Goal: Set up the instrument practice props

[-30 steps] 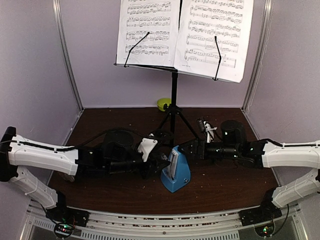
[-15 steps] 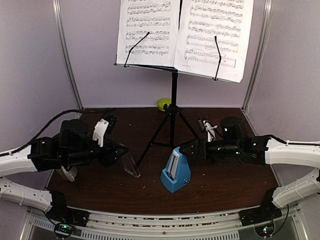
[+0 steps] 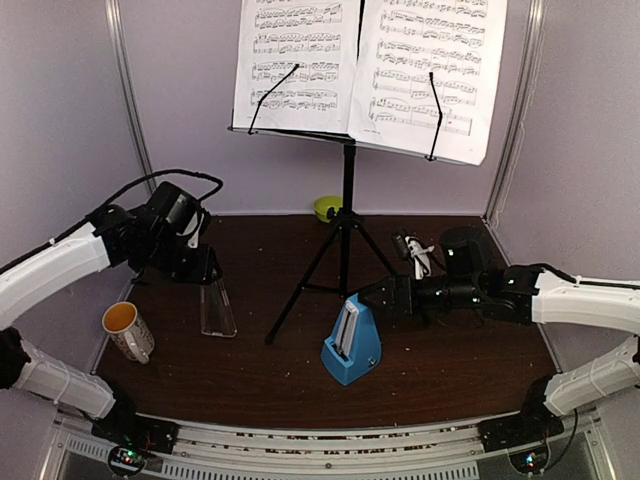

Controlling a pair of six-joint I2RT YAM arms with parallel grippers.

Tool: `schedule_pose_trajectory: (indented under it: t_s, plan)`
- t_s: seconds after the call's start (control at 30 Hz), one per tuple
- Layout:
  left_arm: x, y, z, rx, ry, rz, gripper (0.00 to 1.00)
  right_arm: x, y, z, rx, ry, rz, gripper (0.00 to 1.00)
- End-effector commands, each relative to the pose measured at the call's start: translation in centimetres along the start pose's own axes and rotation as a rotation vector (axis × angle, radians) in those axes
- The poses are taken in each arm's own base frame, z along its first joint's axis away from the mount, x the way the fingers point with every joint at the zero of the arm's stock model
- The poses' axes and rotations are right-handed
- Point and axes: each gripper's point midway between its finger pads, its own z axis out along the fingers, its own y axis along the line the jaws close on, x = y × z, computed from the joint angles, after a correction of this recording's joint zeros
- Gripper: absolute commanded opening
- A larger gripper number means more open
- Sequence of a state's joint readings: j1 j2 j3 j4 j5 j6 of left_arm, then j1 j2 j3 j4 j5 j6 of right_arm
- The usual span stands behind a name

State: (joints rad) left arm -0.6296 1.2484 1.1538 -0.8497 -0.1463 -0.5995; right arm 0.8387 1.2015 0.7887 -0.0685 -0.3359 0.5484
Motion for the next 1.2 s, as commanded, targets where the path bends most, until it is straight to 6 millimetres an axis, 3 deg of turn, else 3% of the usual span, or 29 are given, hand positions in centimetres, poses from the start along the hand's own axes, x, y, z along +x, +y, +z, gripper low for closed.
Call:
schedule_pose_trajectory:
  t_s: [0.0, 0.33, 0.47, 0.6, 0.7, 0.73, 0.8, 0.97, 1.03, 1.17]
  plan:
    - [-0.8, 0.3, 3.4, -0.020, 0.129, 0.024, 0.01, -0.9, 0.2, -0.7, 0.007, -0.023, -0.002, 0.90]
    - [-4.9, 2.5, 12.1, -0.087, 0.204, -0.023, 0.13, 1.2, -1.0, -3.6, 0.054, -0.014, -0.020, 0.94]
    - [-4.8, 3.5, 14.7, -0.088, 0.229, -0.069, 0.26, 2.7, -1.8, -4.3, 0.067, 0.000, 0.006, 0.94]
    - [-5.1, 4.4, 15.8, -0.083, 0.229, -0.097, 0.42, 3.9, -2.2, -5.0, 0.065, 0.007, 0.027, 0.94]
    - [-6.4, 4.1, 14.9, -0.064, 0.194, -0.089, 0.56, 5.4, -2.7, -5.4, 0.067, 0.038, 0.016, 0.95]
    - [-6.9, 3.9, 14.3, -0.057, 0.174, -0.087, 0.66, 6.2, -3.2, -5.5, 0.077, 0.053, 0.012, 0.95]
    - [-7.8, 3.8, 13.0, -0.047, 0.131, -0.084, 0.76, 7.8, -4.1, -5.7, 0.089, 0.075, 0.018, 0.95]
    - [-8.7, 2.9, 8.7, 0.017, -0.021, -0.052, 0.84, 11.0, -5.8, -5.8, 0.095, 0.102, 0.054, 0.91]
    - [-7.0, 2.5, 7.4, 0.049, -0.063, -0.035, 0.84, 11.7, -6.5, -5.7, 0.110, 0.104, 0.053, 0.89]
    - [-5.1, -0.9, 4.0, 0.174, -0.191, 0.046, 0.84, 12.4, -7.1, -5.0, 0.122, 0.114, 0.052, 0.83]
